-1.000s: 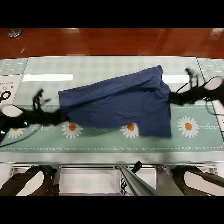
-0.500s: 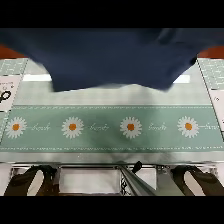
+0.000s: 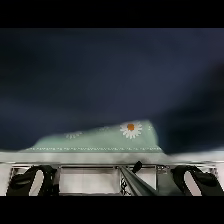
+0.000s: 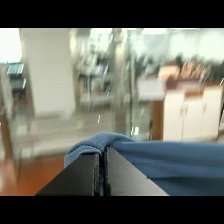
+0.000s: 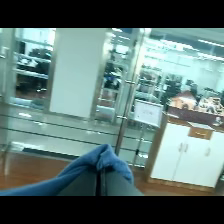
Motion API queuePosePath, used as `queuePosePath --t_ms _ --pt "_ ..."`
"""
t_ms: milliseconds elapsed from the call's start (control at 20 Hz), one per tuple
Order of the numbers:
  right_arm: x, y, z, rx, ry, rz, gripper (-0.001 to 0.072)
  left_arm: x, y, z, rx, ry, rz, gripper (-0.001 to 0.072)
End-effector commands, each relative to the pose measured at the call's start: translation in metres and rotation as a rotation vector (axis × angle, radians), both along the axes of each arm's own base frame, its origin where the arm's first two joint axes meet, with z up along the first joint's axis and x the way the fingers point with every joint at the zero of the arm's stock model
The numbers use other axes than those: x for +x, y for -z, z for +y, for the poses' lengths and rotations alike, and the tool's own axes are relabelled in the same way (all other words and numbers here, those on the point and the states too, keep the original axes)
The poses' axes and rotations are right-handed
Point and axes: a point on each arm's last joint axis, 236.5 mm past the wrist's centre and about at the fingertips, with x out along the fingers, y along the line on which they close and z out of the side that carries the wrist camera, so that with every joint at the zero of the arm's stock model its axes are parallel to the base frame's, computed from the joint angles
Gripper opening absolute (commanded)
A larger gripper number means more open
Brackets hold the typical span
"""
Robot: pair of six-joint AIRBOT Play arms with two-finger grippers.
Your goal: Fold the shirts.
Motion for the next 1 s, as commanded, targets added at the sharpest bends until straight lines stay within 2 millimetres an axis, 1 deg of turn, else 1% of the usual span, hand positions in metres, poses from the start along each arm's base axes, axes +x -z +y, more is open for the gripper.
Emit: queuePosePath --t_ms 0,50,100,150,200,250,300,350,450,550,600,650,700,750,850,900,950 --pt "-0.005 0.013 -0.014 0.035 0.060 0.067 0.0022 0.005 0.050 0.008 -0.033 -0.036 0.240 0.0022" --pt "0.005 0.032 -0.019 0.053 0.075 0.151 0.0022 0.010 0.065 0.009 -0.049 -0.032 0.313 0.0022" --pt "0.017 0.063 -0.023 0.066 0.084 0.285 0.0022 0.015 0.080 0.010 -0.054 -0.029 0.388 0.0022" --pt "0.028 0.097 -0.025 0.080 0.086 0.440 0.0022 0.021 0.100 0.011 -0.057 -0.026 0.480 0.0022" --pt "0.038 0.131 -0.025 0.098 0.078 0.594 0.0022 0.029 0.125 0.013 -0.065 -0.022 0.587 0.0022" --pt "0.050 0.161 -0.024 0.117 0.065 0.733 0.0022 0.036 0.151 0.016 -0.066 -0.018 0.693 0.0022" --pt "0.066 0.182 -0.022 0.129 0.042 0.829 0.0022 0.046 0.181 0.019 -0.078 -0.011 0.805 0.0022" --pt "0.083 0.198 -0.023 0.139 0.035 0.893 0.0022 0.056 0.209 0.021 -0.097 -0.004 0.893 0.0022" --pt "0.125 0.236 -0.031 0.156 0.034 1.015 0.0022 0.081 0.265 0.027 -0.147 0.005 1.041 0.0022" --pt "0.176 0.276 -0.037 0.172 0.029 1.109 0.0022 0.114 0.318 0.034 -0.208 0.002 1.124 0.0022" --pt "0.203 0.298 -0.038 0.175 0.023 1.150 0.0022 0.130 0.340 0.037 -0.218 0.004 1.147 0.0022" --pt "0.226 0.319 -0.037 0.171 0.014 1.188 0.0022 0.145 0.361 0.042 -0.229 0.000 1.168 0.0022" --pt "0.247 0.341 -0.035 0.156 0.001 1.221 0.0022 0.163 0.380 0.047 -0.236 -0.006 1.190 0.0023" --pt "0.270 0.363 -0.032 0.133 -0.008 1.241 0.0022 0.181 0.392 0.053 -0.239 -0.013 1.199 0.0023" --pt "0.309 0.399 -0.021 0.097 -0.018 1.251 0.0022 0.224 0.408 0.063 -0.296 -0.028 1.181 0.0023" --pt "0.325 0.414 -0.015 0.073 -0.021 1.248 0.0023 0.247 0.414 0.064 -0.323 -0.019 1.157 0.0023" --pt "0.340 0.424 -0.009 0.052 -0.026 1.231 0.0023 0.266 0.421 0.064 -0.342 0.002 1.139 0.0023"
